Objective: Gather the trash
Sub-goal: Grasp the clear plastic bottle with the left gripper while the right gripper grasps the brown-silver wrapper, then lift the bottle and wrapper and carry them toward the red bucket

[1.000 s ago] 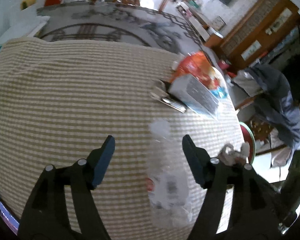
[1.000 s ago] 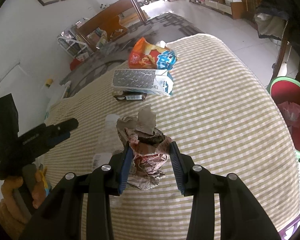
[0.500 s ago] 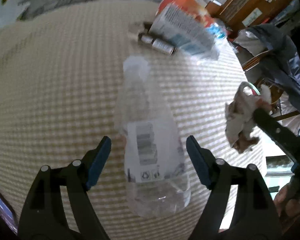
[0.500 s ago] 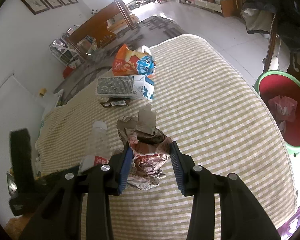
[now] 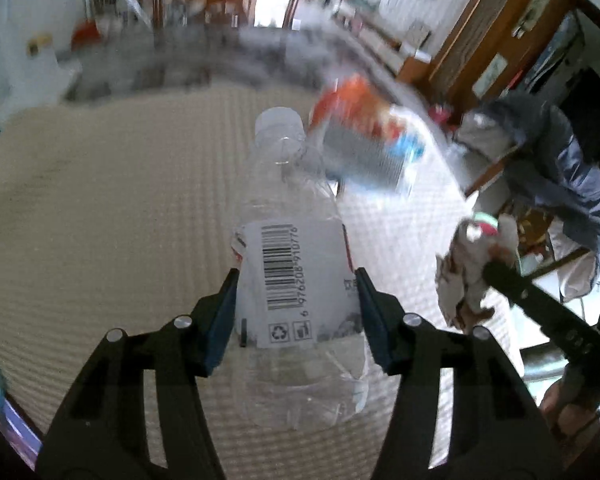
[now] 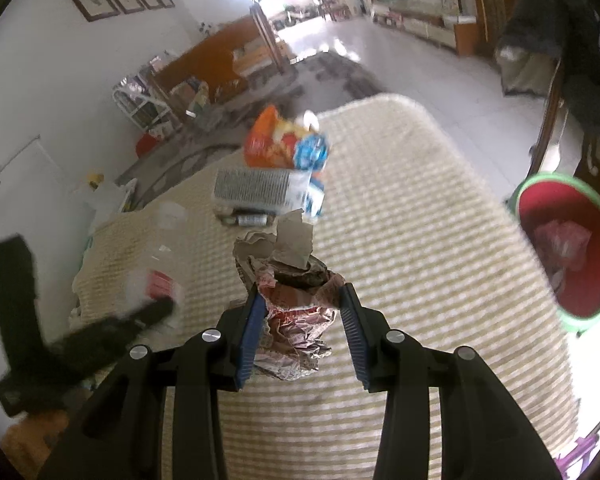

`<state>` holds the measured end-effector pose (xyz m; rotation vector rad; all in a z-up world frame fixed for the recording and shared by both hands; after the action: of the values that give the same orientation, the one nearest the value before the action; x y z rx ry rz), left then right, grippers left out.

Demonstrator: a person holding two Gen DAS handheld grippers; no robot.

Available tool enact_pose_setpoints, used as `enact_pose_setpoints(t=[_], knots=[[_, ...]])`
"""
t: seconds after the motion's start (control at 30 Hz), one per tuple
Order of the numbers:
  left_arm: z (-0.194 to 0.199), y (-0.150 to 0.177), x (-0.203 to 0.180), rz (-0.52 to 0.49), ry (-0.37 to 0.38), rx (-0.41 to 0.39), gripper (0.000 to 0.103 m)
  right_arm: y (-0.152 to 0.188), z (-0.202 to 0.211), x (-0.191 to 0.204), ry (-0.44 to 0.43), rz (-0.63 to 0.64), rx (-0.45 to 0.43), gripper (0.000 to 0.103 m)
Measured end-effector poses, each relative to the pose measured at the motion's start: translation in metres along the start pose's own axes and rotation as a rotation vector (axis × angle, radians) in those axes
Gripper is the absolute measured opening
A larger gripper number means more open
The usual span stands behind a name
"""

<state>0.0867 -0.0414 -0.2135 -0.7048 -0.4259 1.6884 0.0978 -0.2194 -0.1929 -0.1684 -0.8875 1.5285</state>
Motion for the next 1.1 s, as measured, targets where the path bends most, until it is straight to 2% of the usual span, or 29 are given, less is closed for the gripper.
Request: enact_pose_setpoints(t=[0.17,0.33,0.9,1.1], knots=[[0.031,-0.043,-0.016,-0.042,0.002,-0.131,0.054,-0.023,0.019,-0.008,-0.001,-0.027,-0.065,0.039],[0.040,-0.060,-0.034,-0.060,0.029,-0.179,0.054,-0.043,0.037,-0.013,0.003,-0.016,-0.119,0.039],[0.025,-0.067,-0.107,-0.089,0.039,-0.196,0.054,-0.076,0.050,-0.075,-0.012,-0.023,-0.131,0.039],[0.010,-0.061,-0.147,-0.099,0.067,-0.167,0.054,-0.083,0.057,-0.117,-0.004,-0.053,-0.129,0.039]])
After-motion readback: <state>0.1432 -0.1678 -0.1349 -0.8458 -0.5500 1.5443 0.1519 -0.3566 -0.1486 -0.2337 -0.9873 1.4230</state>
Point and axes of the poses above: each gripper's, at about its wrist camera, not at the fingertips, and z roughly against the way its jaws point, x to its left, y to its underside, the point moved 8 cm from there along -z, roughly the way its jaws point, and after that the axes turned 8 degrees about -x, right-handed, at the moved point
